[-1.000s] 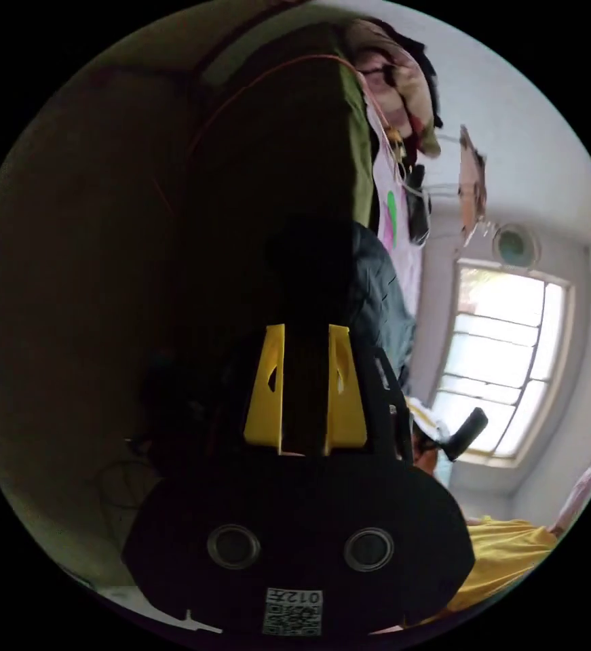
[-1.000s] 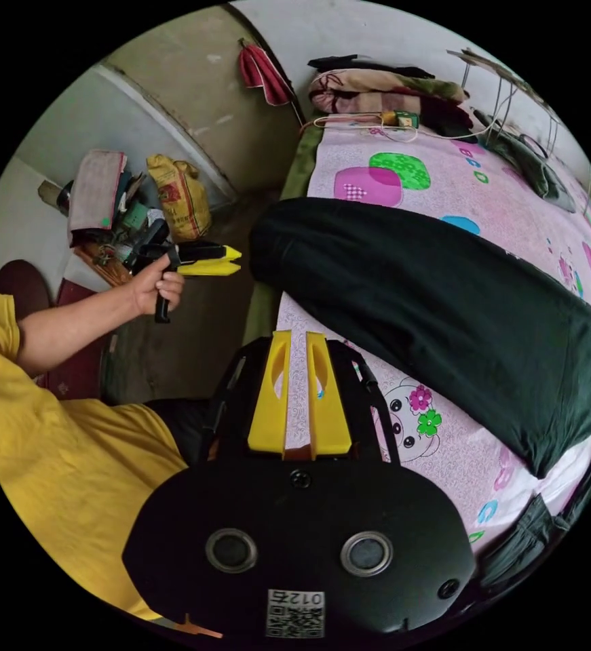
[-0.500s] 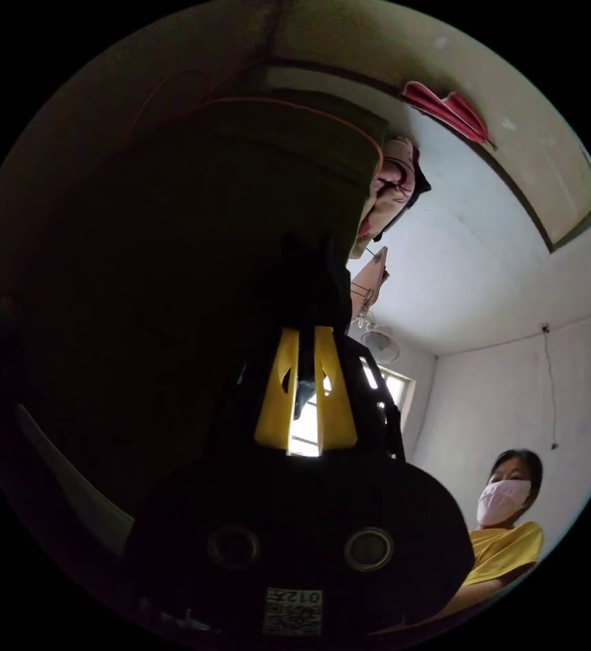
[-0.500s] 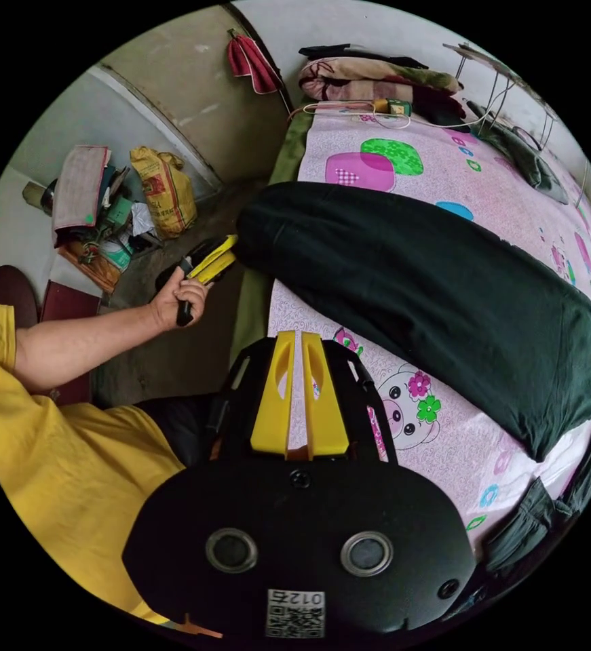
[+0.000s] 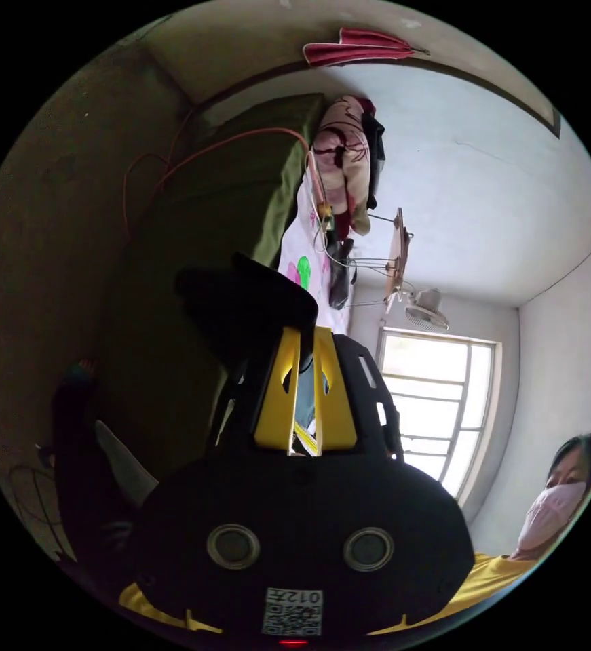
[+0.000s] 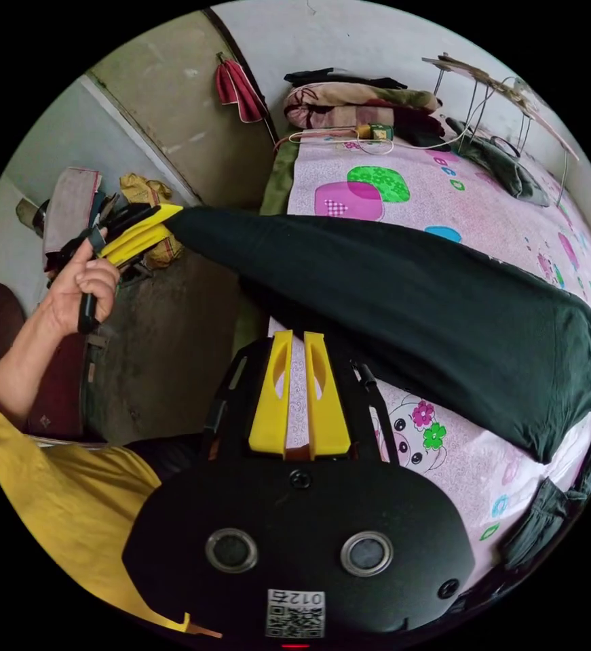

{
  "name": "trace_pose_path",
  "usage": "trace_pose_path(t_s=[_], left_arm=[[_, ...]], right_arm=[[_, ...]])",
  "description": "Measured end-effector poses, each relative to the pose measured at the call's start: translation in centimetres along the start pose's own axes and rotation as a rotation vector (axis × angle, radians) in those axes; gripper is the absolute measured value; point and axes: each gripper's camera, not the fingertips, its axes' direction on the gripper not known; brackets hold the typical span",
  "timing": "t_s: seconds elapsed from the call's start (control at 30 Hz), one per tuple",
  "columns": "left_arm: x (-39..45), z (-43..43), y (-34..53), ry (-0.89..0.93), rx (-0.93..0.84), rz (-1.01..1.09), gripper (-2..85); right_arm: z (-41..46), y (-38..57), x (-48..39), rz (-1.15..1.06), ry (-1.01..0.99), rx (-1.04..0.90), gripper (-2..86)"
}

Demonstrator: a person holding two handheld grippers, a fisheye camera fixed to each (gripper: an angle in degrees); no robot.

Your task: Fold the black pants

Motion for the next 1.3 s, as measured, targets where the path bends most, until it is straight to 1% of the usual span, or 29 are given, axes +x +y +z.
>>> trace_pose_path(t_s=[0.13, 0.23, 0.33, 0.4, 0.43, 0.5, 0.7, 0.73, 0.8, 0.83, 0.87, 0.9, 0.93, 0.97, 1.07, 1.13, 1.17, 1.2, 1.3], left_arm=[[0.9, 1.3, -1.4, -0.081, -0.004, -0.006, 2.7], [0.4, 2.3, -2.3, -0.097, -0.004, -0.036, 2.6], [-0.5, 3.3, -3.2, -0.087, -0.017, -0.064, 2.7], [-1.1, 3.8, -3.6, -0.104, -0.015, -0.087, 2.7], [-1.4, 4.1, -3.8, -0.106, -0.018, -0.085, 2.7], [-1.9, 4.5, -4.0, -0.116, -0.022, -0.093, 2.7], [-3.5, 5.7, -4.1, -0.115, -0.033, -0.119, 2.7], [-3.8, 5.9, -4.1, -0.123, -0.036, -0.122, 2.7], [-4.2, 6.3, -4.1, -0.129, -0.035, -0.133, 2.7], [-4.5, 6.5, -4.1, -0.122, -0.036, -0.137, 2.7], [-4.7, 6.6, -4.1, -0.119, -0.036, -0.139, 2.7], [-4.9, 6.8, -4.1, -0.115, -0.036, -0.142, 2.8], [-4.9, 7.0, -4.1, -0.109, -0.038, -0.142, 2.8], [-4.9, 7.1, -4.1, -0.106, -0.037, -0.141, 2.8], [-4.4, 7.6, -4.1, -0.089, -0.038, -0.119, 2.8], [-3.7, 8.2, -4.5, -0.079, -0.06, -0.085, 2.8], [-3.5, 8.4, -4.7, -0.083, -0.067, -0.074, 2.8], [-3.0, 8.7, -5.0, -0.097, -0.082, -0.05, 2.8], [-2.1, 9.6, -5.7, -0.151, -0.12, 0.013, 2.8]], right_arm=[[2.5, -1.4, -1.7, -0.036, 0.01, -0.017, 3.1], [4.5, -2.3, -3.9, -0.099, 0.013, -0.038, 4.2], [5.9, -2.9, -7.1, -0.229, 0.12, -0.026, 4.4], [7.7, -3.3, -8.7, -0.301, 0.239, -0.044, 3.9], [8.1, -3.4, -9.0, -0.315, 0.245, -0.059, 3.6], [9.4, -3.6, -9.8, -0.337, 0.227, -0.09, 2.3], [10.6, -2.4, -12.5, -0.435, 0.191, -0.088, 0.5], [10.8, -2.2, -12.6, -0.439, 0.171, -0.095, 0.5], [11.5, -1.8, -13.1, -0.476, 0.025, -0.18, 0.2], [11.5, -1.6, -13.3, -0.477, 0.046, -0.175, 0.2], [11.2, -1.2, -13.6, -0.465, 0.102, -0.112, 0.1], [10.8, -1.1, -13.9, -0.444, 0.111, -0.053, 0.1], [10.6, -1.2, -14.1, -0.444, 0.106, -0.037, 0.1], [10.6, -1.4, -14.7, -0.461, 0.116, -0.013, 0.2], [11.7, -2.3, -16.2, -0.517, 0.232, 0.041, 0.6], [12.9, -3.1, -16.6, -0.522, 0.24, 0.034, 1.0], [13.8, -3.7, -16.6, -0.511, 0.225, 0.001, 1.2], [14.7, -4.2, -16.5, -0.487, 0.207, -0.029, 1.4], [15.7, -5.0, -16.3, -0.408, 0.182, -0.029, 1.8]])
